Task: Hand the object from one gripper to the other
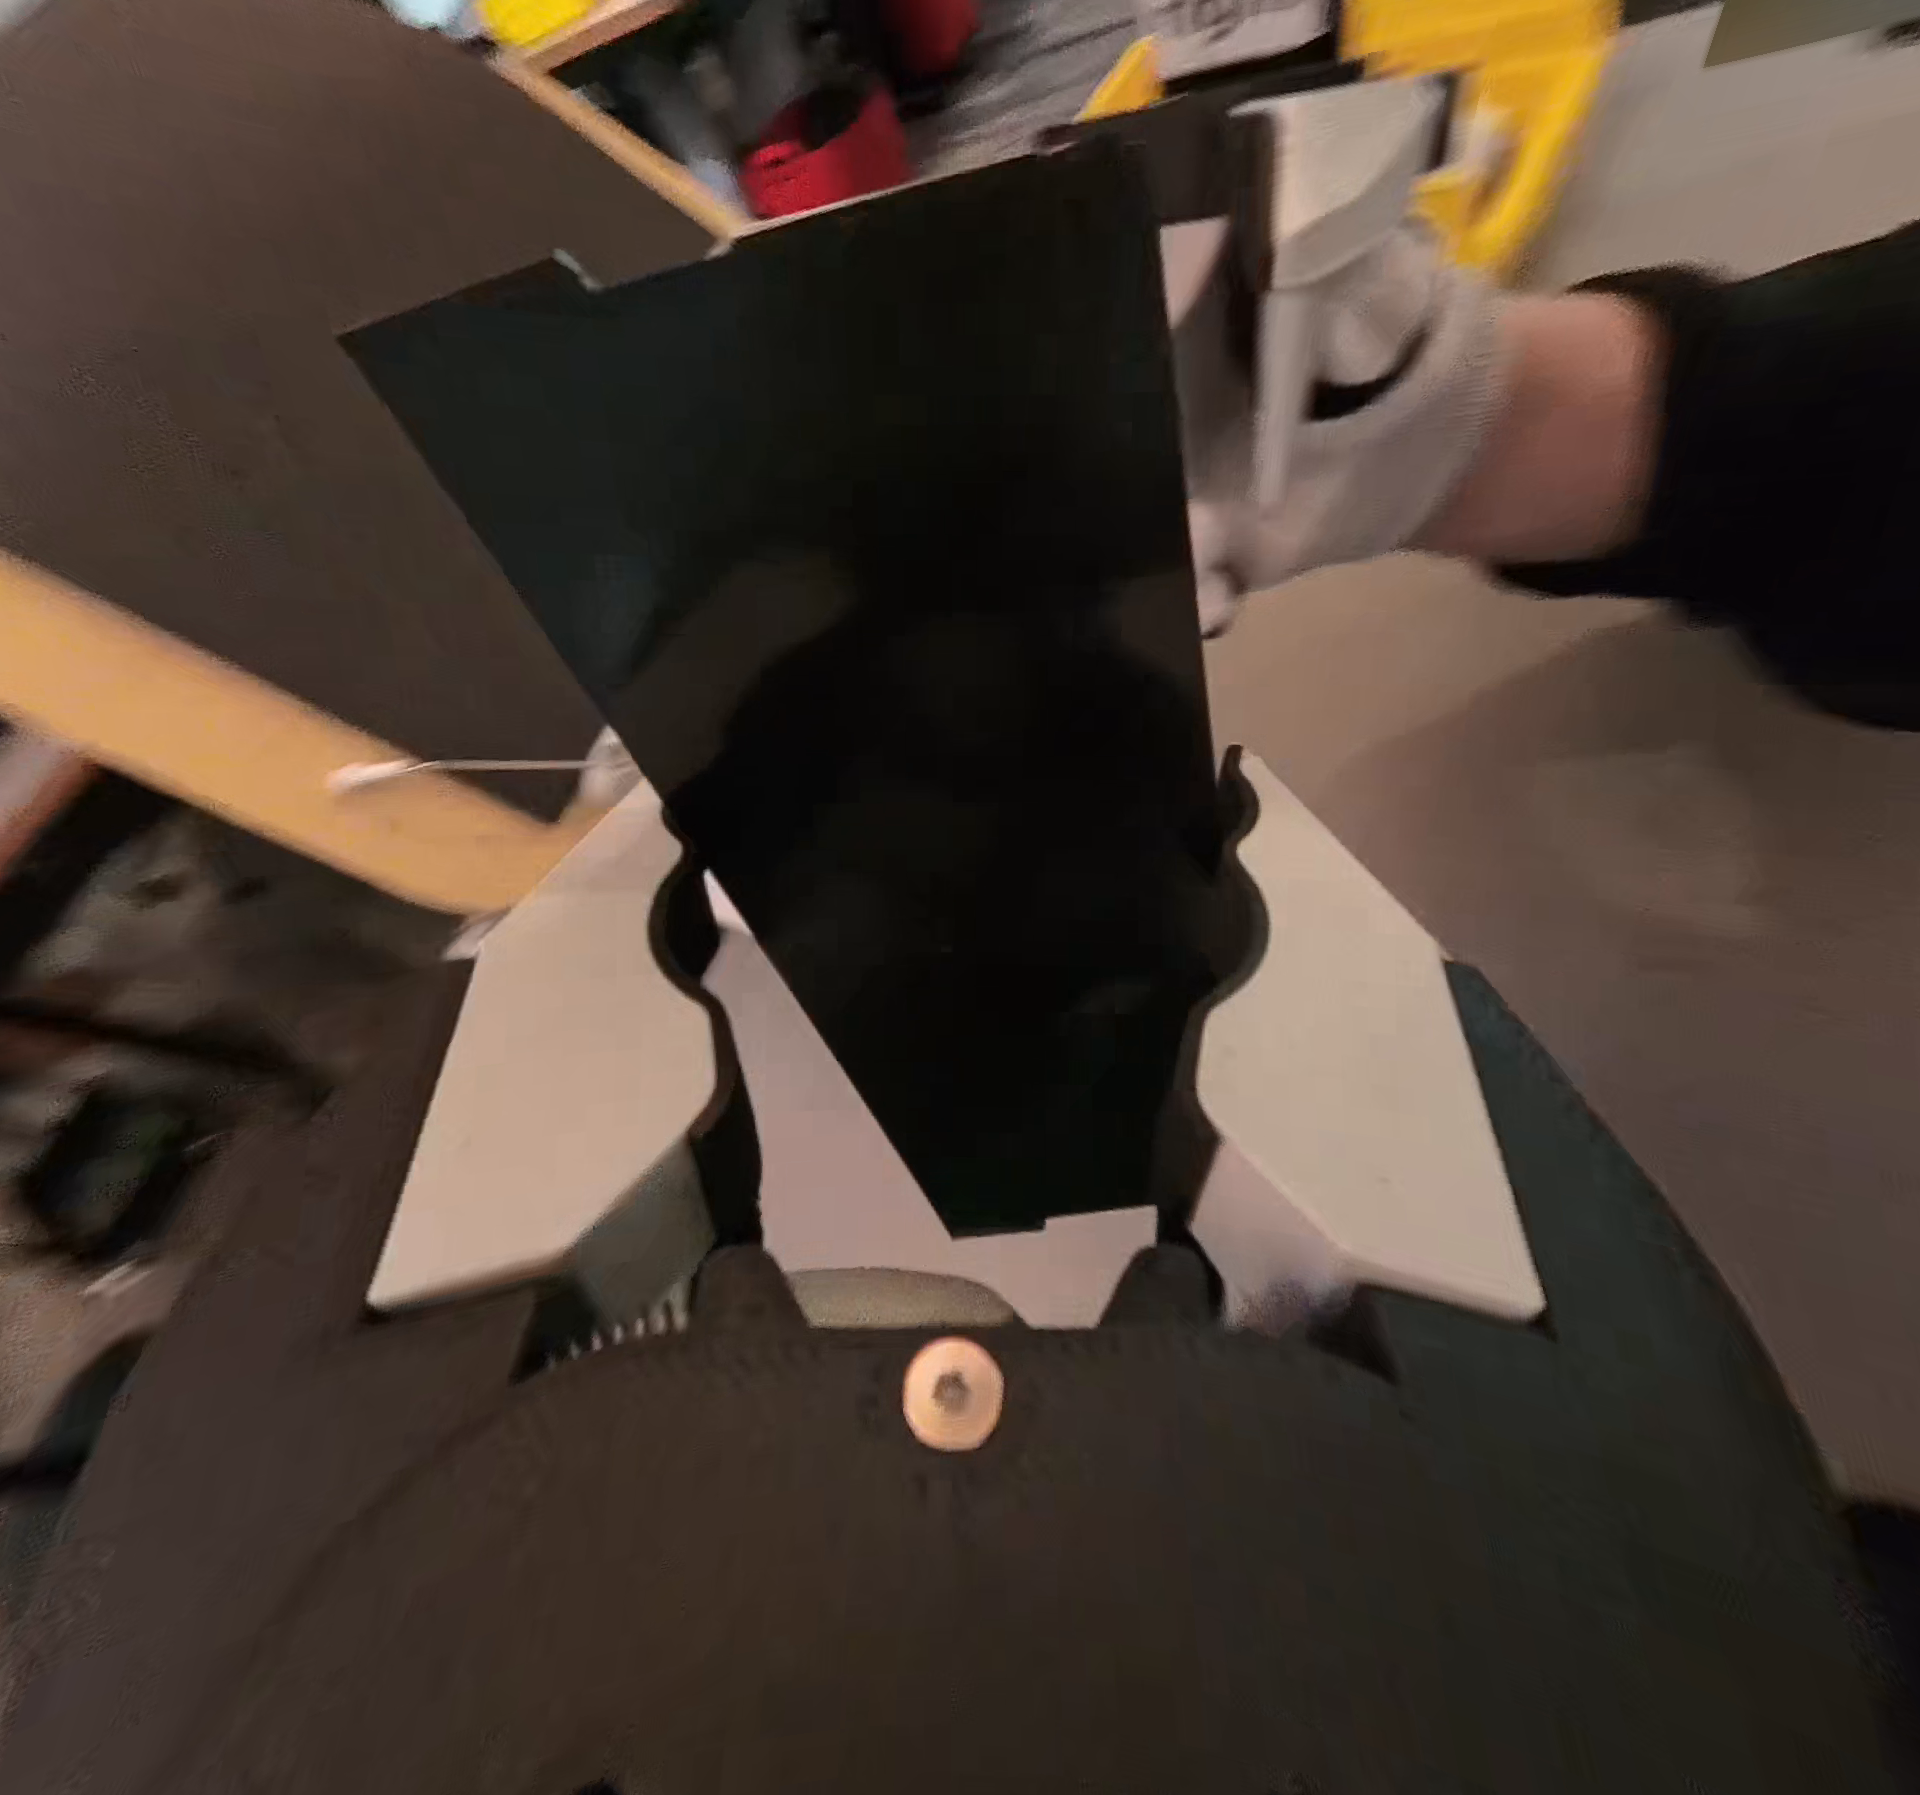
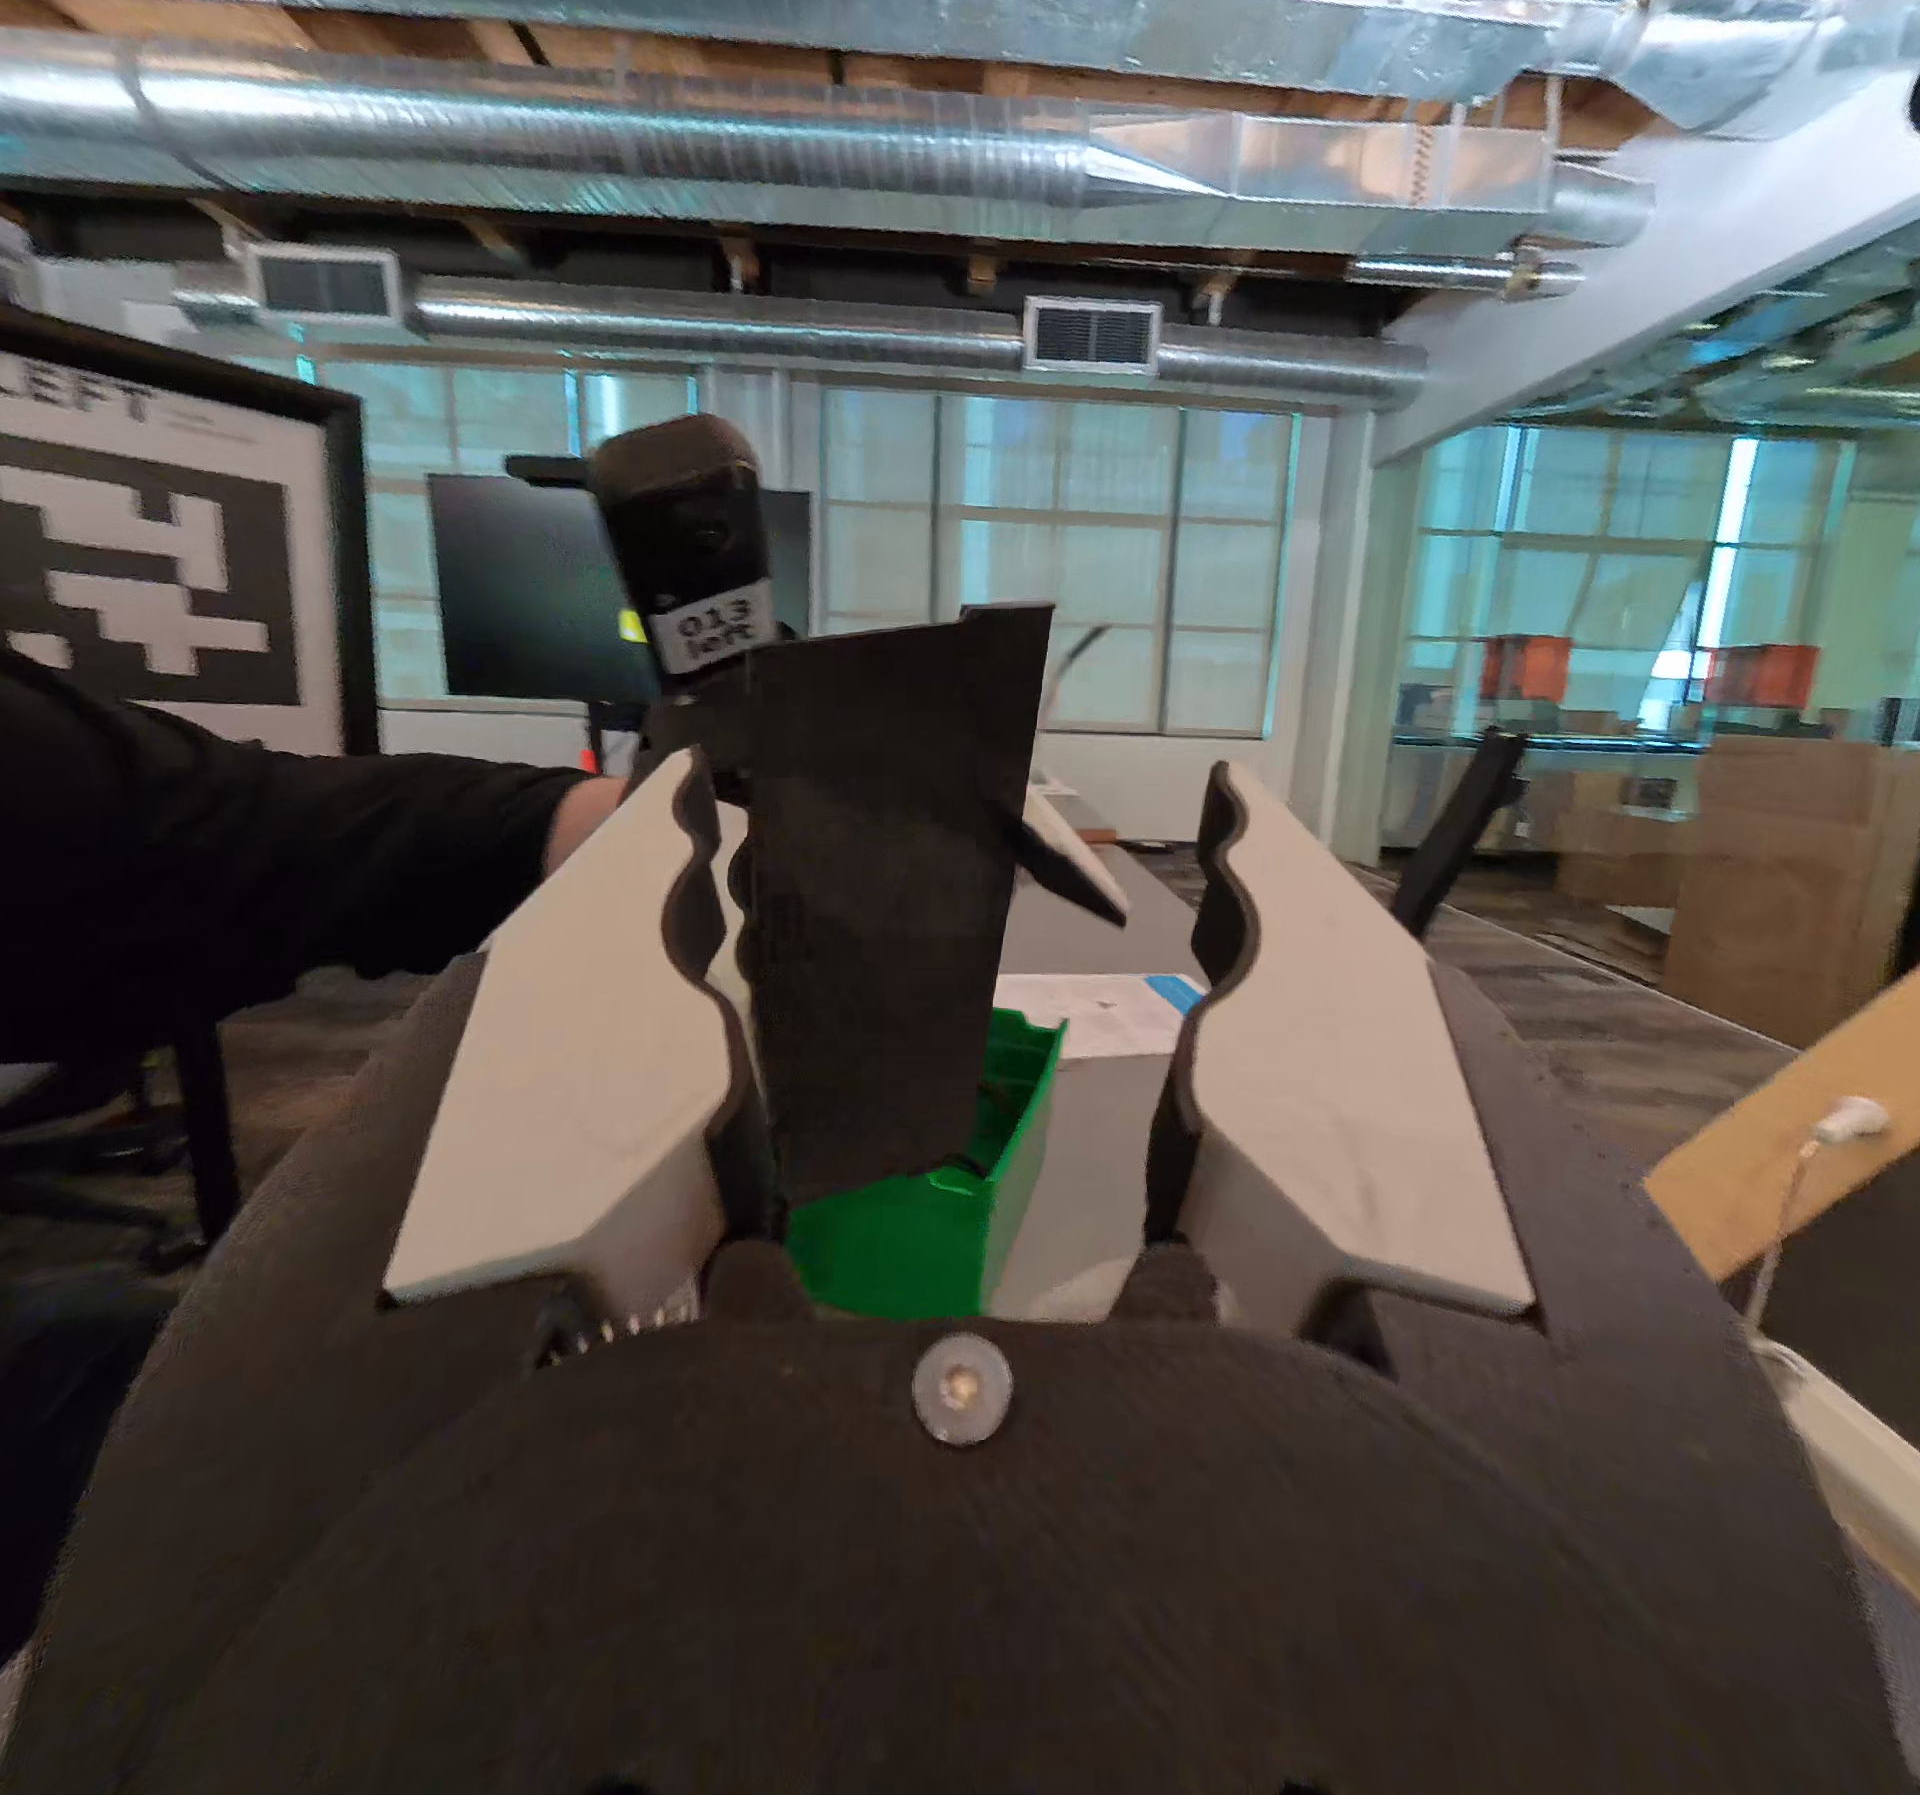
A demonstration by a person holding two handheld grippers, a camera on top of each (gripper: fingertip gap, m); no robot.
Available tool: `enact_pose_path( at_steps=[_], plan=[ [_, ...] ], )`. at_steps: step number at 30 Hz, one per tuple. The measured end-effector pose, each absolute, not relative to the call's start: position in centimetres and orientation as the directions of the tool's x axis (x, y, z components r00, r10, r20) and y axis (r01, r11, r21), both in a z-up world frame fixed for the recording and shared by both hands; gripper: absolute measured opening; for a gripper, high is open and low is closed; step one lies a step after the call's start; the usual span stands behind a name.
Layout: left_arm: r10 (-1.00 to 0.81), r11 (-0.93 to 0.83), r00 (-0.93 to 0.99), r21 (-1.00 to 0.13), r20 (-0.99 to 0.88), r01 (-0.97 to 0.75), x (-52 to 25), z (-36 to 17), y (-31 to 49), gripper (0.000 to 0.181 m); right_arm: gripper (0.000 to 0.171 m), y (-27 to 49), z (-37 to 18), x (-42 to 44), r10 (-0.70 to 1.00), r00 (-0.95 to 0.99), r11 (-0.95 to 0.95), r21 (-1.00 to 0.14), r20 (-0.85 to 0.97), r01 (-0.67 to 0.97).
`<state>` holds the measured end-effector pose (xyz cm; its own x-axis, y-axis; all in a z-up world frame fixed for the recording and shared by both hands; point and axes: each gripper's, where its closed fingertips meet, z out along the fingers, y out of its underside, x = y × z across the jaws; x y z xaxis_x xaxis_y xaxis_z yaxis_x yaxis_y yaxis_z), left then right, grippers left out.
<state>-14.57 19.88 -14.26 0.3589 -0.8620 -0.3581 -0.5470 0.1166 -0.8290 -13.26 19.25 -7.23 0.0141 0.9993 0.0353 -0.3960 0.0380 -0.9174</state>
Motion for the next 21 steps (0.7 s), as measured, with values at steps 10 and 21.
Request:
enact_pose_path(
  at_steps=[10,21],
  plan=[
    [-0.970,-0.007,-0.211,-0.880,0.122,-0.474,-11.1,-14.7,8.5,0.094,0.091,12.3,-7.1,-12.9,0.916,-0.389,-0.071,-0.914,0.098,-0.398],
    [-0.832,-0.004,-0.449,-0.813,0.326,-0.582,-9.5,-17.3,2.5,0.094,0.045,4.6,-9.9,-12.9,0.742,-0.600,0.128,-0.942,0.298,-0.309]
  ],
)
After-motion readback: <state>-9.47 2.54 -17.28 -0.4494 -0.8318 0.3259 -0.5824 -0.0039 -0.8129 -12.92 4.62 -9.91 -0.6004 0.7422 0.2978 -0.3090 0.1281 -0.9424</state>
